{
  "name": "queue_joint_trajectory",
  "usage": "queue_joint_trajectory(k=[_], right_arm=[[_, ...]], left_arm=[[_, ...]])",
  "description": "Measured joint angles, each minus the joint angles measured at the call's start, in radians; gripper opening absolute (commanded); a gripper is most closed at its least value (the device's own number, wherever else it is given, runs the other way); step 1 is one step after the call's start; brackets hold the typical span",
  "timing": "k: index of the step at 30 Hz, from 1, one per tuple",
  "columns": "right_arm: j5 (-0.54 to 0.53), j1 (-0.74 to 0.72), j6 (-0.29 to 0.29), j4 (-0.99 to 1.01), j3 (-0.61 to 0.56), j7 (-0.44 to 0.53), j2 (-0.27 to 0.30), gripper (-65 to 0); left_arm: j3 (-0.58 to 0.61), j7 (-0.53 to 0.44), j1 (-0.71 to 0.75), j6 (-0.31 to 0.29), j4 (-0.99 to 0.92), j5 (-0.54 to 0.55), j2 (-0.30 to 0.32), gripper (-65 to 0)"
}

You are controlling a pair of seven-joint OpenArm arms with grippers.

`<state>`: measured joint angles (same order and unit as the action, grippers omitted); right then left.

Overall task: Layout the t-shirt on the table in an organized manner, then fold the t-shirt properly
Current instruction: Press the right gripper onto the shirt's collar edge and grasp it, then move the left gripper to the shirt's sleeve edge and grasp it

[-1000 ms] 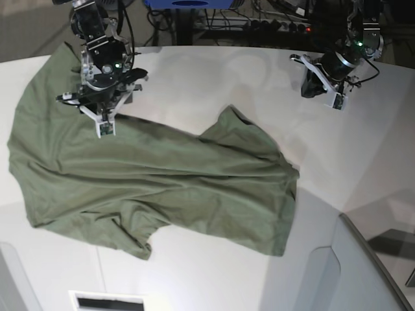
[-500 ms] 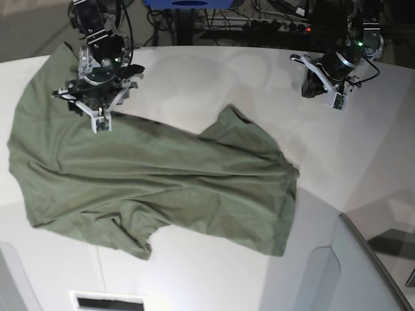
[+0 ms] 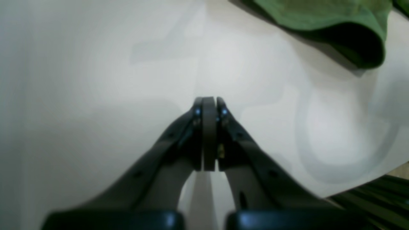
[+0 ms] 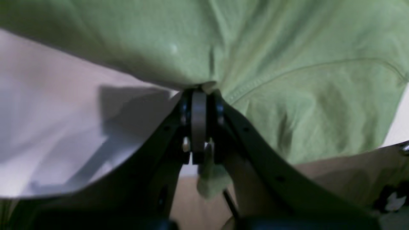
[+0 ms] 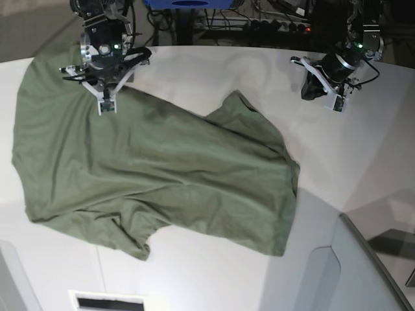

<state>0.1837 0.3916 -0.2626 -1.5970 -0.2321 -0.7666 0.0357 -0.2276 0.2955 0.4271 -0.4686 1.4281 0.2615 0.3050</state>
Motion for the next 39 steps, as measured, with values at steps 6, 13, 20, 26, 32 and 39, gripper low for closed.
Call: queue_joint_trajectory(k=[6,13,20,26,32,39], right_arm=[[-0.004,-0.026,0.005,-0.049,-0.006,-0.047,0.033,-62.7],[-0.005,-0.045,0.002,-0.02,-0.003,-0.047,0.03,-62.7],[-0.001,-0.045,0.002,-0.019,-0.003,-0.047,0.031,-62.7],[-0.001,-0.045,0.002,-0.019,-0.003,-0.047,0.031,-62.7],[-0.001,-0.045,0.002,-0.019,-0.003,-0.047,0.031,-62.7],[-0.003,-0.045,0.002,-0.019,-0.003,-0.047,0.033,-62.7]], left_arm=[[0.031,0.0,-0.022,0.006,-0.002,-0.001,0.009,-65.0],[0.206,0.001,-0.056,0.027,0.043,0.0,0.0,-62.9],[0.323,0.002,-0.056,0.182,0.099,0.004,0.009,-40.6],[0.405,0.006,-0.062,0.174,0.097,0.008,-0.003,-12.0],[0.399,0.003,-0.084,0.182,0.097,0.007,-0.051,-8.7],[0.401,-0.003,-0.143,0.18,-0.024,0.002,-0.111,-8.9]])
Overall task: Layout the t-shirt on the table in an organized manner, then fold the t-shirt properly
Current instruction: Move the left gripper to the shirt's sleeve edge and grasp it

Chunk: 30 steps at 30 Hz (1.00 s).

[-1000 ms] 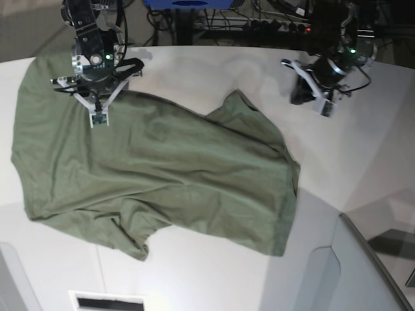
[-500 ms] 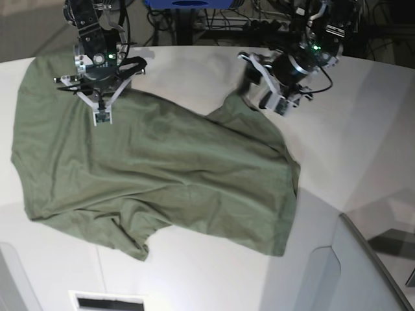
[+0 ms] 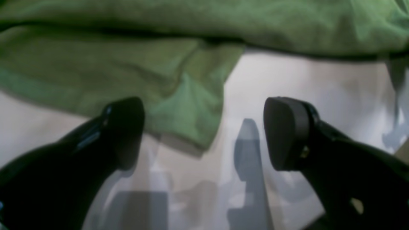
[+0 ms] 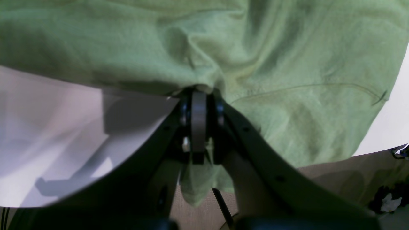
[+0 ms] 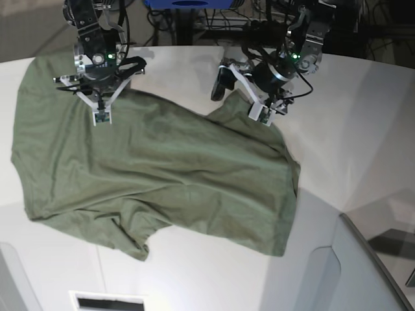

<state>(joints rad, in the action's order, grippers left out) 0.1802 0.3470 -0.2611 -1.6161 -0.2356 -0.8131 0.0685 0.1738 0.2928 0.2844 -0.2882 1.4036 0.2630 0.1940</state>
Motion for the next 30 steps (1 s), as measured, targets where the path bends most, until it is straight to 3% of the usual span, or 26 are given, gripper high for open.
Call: queue_joint_trajectory(k=[4,10,14,21,24,29,30], right_arm=[[0.0,0.0,0.0,0.0,0.0,0.0,0.0,-62.7],[0.0,0.0,0.0,0.035,0.0,0.001,0.0,-62.7],[0.0,-0.003,0.0,0.039,0.0,0.004,0.0,-62.7],[0.0,-0.003,0.0,0.039,0.0,0.004,0.0,-62.7],[0.0,-0.003,0.0,0.039,0.0,0.005,0.001,-62.7],[0.002,-0.002,0.005,0.015,0.0,-0.006,0.002,-62.7],[0.006,-0.003,0.031,-0.004,0.0,-0.013,0.003,-62.7]], left_arm=[[0.0,-0.024,0.0,0.0,-0.014,0.002,0.0,-12.3],[-0.004,-0.042,-0.027,0.0,-0.066,0.008,0.0,-45.9],[-0.005,-0.052,-0.055,0.0,-0.11,0.022,0.0,-65.0],[-0.009,0.003,-0.05,0.002,-0.061,0.004,0.005,-65.0],[-0.007,0.015,-0.033,0.0,0.011,0.002,0.052,-65.0],[-0.09,0.186,-0.043,0.0,0.14,0.0,0.107,-65.0],[-0.123,0.209,-0.045,0.001,0.165,-0.001,0.108,-65.0]])
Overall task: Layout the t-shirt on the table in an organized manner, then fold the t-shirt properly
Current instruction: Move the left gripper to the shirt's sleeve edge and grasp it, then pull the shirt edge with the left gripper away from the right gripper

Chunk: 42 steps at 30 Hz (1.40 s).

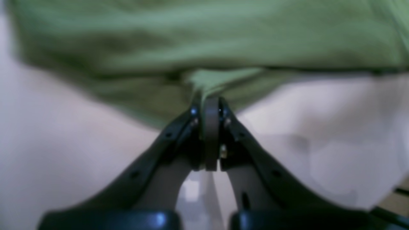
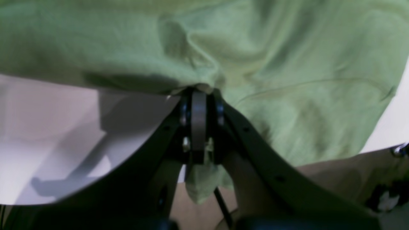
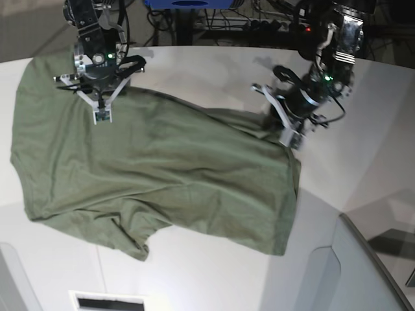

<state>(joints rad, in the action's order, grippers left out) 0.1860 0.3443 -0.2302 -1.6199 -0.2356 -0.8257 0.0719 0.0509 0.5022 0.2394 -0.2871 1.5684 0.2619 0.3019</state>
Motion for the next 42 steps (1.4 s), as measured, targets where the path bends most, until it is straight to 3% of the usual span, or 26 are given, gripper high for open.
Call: queue_joint_trajectory(k=[4,7,18,23,28,35,37,42], right_arm=[[-0.002,-0.037,0.122,-0.063,0.005,-0.099,0.001,-62.7],[-0.003,-0.061,0.154,-0.119,0.004,-0.135,0.0,-62.7],[-0.002,-0.067,0.153,-0.121,0.002,-0.171,0.0,-62.7],[-0.003,-0.042,0.162,-0.134,0.002,-0.191,0.002,-62.7],[-0.023,0.027,0.258,-0.16,-0.003,-0.196,-0.003,-62.7],[-0.023,0.019,0.273,-0.091,-0.003,-0.189,-0.008,-62.0],[-0.023,0.019,0.273,-0.079,-0.003,-0.193,-0.01,-57.5],[-0.003,0.021,0.269,-0.103,0.005,-0.201,-0.027,-35.9]], left_arm=[[-0.126,0.102,-0.013,0.0,0.112,0.001,0.006,-65.0],[-0.144,0.143,-0.028,-0.004,0.164,0.004,0.035,-65.0],[-0.152,0.169,0.03,-0.004,0.216,0.003,0.04,-65.0],[-0.201,0.161,0.126,-0.011,0.292,0.013,0.087,-65.0],[-0.288,0.161,0.205,-0.024,0.317,0.019,0.116,-65.0],[-0.286,0.158,0.275,-0.025,0.303,0.019,0.136,-65.0],[-0.285,0.153,0.28,-0.027,0.282,0.023,0.136,-65.0],[-0.286,0.157,0.282,-0.023,0.24,0.014,0.136,-65.0]])
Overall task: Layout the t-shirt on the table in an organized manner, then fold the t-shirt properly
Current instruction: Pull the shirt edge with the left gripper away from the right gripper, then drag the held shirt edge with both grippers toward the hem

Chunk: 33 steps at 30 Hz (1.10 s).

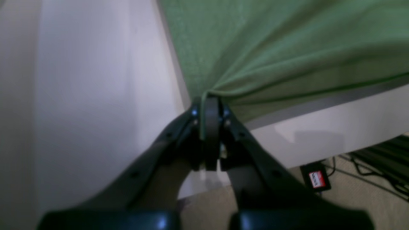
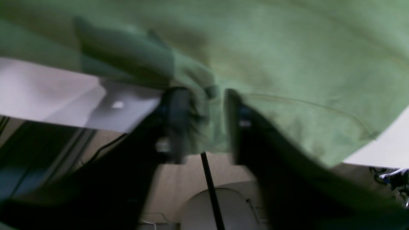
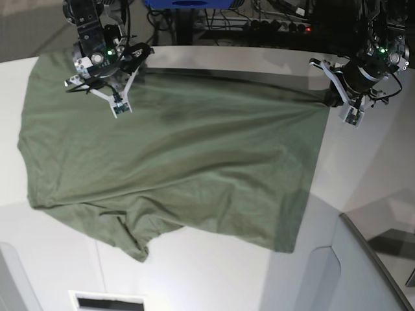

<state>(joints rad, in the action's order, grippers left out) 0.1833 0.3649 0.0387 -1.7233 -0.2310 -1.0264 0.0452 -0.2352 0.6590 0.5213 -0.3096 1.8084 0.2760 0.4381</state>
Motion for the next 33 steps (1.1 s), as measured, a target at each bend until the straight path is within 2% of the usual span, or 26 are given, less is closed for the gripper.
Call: queue_joint_trajectory(k=[2,4,5,8,11,14,16,22,24,25,27,30,33], right_arm=[[-0.003,0.014,-0.001,-0.039,-0.001,0.0,-0.002,-32.1],[0.0,0.033,-0.001,-0.093,-0.002,-0.005,-0.001,-32.3],[0.0,0.035,-0.001,-0.119,-0.002,-0.015,-0.001,-32.3],[0.0,0.026,-0.001,-0.158,0.003,-0.012,-0.001,-32.3],[0.0,0.014,0.0,-0.156,0.005,-0.014,0.0,-32.1],[0.0,-0.008,-0.001,-0.155,0.005,-0.016,0.002,-31.8],[-0.002,-0.036,0.0,-0.154,0.018,-0.013,-0.002,-32.0],[0.003,-0.074,0.0,-0.063,0.18,-0.001,0.008,-32.3],[0.006,-0.084,-0.002,-0.008,0.222,0.039,0.006,-32.7],[0.0,-0.089,0.004,0.024,0.244,0.093,0.004,-34.2],[0.002,-0.091,0.001,0.069,0.273,0.159,0.0,-43.7],[0.003,-0.095,0.0,0.13,0.284,0.182,0.001,-62.7],[-0.004,-0.134,0.004,0.19,0.283,0.193,0.0,-63.9]], left_arm=[[-0.009,-0.001,0.004,0.001,-0.002,0.0,0.0,-65.0],[-0.04,-0.003,0.024,0.006,0.0,0.0,0.0,-65.0],[-0.061,-0.003,0.038,0.007,0.002,0.0,0.0,-63.0],[-0.103,0.009,0.059,0.016,0.002,-0.014,0.002,-47.1],[-0.129,0.001,0.061,0.015,0.005,-0.011,0.004,-33.9],[-0.132,0.004,0.07,0.015,0.007,-0.011,0.003,-26.8],[-0.133,0.004,0.069,0.015,0.014,-0.011,0.001,-25.8],[-0.132,0.013,0.001,0.014,0.019,-0.008,-0.02,-26.5],[-0.131,0.007,-0.079,0.018,-0.008,-0.011,-0.069,-33.7],[-0.13,0.003,-0.123,0.016,-0.029,-0.01,-0.092,-42.0],[-0.111,0.002,-0.205,0.011,-0.091,-0.006,-0.124,-65.0],[-0.04,0.007,-0.344,0.018,-0.247,-0.015,-0.132,-65.0],[0.063,-0.007,-0.472,0.022,-0.418,-0.015,-0.128,-65.0]])
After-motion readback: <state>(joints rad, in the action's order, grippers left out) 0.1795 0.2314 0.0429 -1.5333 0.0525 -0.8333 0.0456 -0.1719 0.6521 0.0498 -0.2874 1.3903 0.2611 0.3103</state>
